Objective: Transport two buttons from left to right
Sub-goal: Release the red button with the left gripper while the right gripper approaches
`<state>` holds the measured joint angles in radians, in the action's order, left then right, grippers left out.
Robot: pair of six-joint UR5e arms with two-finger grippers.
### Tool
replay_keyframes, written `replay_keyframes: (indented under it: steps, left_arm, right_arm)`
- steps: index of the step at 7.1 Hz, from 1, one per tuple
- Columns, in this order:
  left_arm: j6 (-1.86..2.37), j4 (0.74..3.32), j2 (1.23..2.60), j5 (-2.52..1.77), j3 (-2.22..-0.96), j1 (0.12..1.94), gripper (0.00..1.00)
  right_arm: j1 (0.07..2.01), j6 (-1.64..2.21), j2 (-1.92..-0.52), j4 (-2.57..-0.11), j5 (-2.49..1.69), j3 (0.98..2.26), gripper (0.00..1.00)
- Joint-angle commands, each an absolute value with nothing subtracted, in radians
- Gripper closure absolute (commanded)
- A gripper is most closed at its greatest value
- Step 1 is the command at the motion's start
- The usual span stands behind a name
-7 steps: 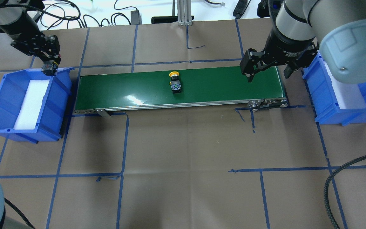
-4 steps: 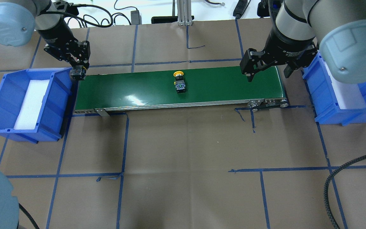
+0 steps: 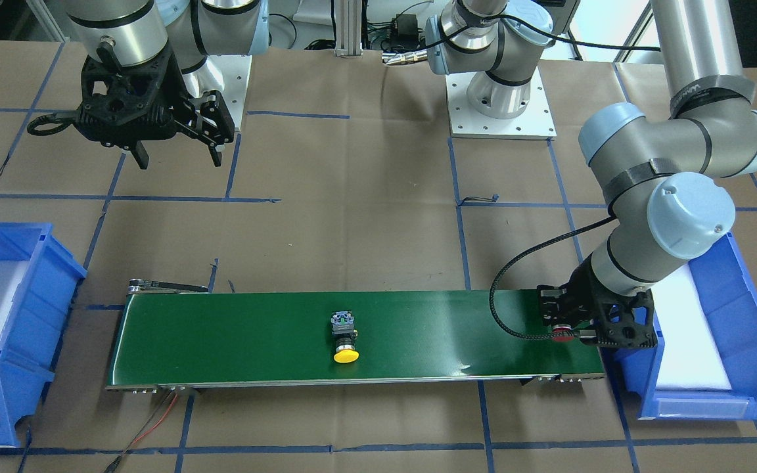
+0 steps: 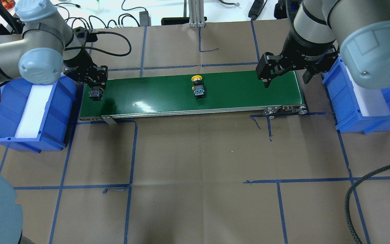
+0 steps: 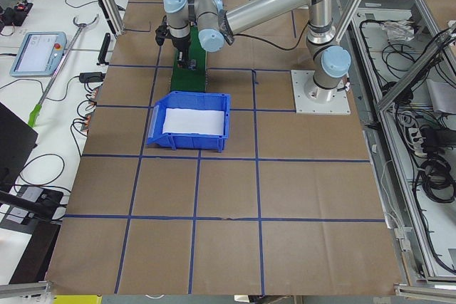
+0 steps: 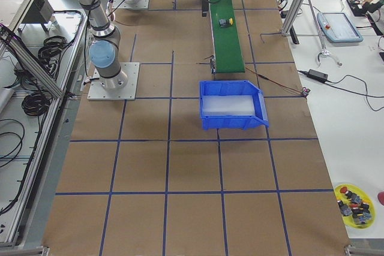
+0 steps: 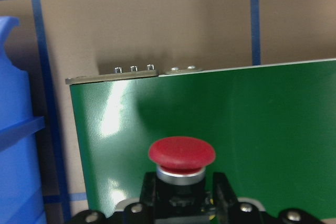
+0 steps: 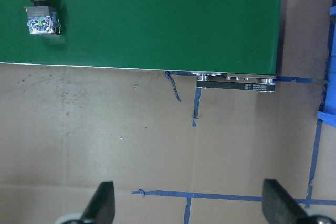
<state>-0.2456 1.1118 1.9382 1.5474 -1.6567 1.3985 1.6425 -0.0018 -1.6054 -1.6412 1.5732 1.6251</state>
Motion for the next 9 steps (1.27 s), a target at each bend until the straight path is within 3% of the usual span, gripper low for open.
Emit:
replay_keyframes:
  steps: [1,3,4,5,7,9]
  left_arm:
    - [-0.247,1.080,1.948,1.551,-1.690,1.391,0.97]
    - [-0.245,1.078,1.957,1.551,-1.689,1.391,0.96]
    - [-0.245,1.077,1.959,1.551,-1.689,1.391,0.67]
    - [-0.244,1.077,1.960,1.551,-1.675,1.391,0.02]
    - [-0.233,1.080,1.957,1.552,-1.629,1.372,0.01]
    - [-0.201,1.211,1.957,1.554,-1.501,1.365,0.00]
  right_arm:
    - [1.641,-0.006,-1.606,-1.641,1.577,1.624,0.00]
    - [1.640,-0.011,-1.606,-1.641,1.577,1.624,0.00]
    - [1.640,-0.011,-1.606,-1.643,1.577,1.624,0.00]
    - [1.640,-0.011,-1.605,-1.649,1.575,1.629,0.00]
    - [1.640,-0.012,-1.534,-1.660,1.569,1.621,0.00]
    - [1.640,-0.011,-1.450,-1.820,1.563,1.611,0.00]
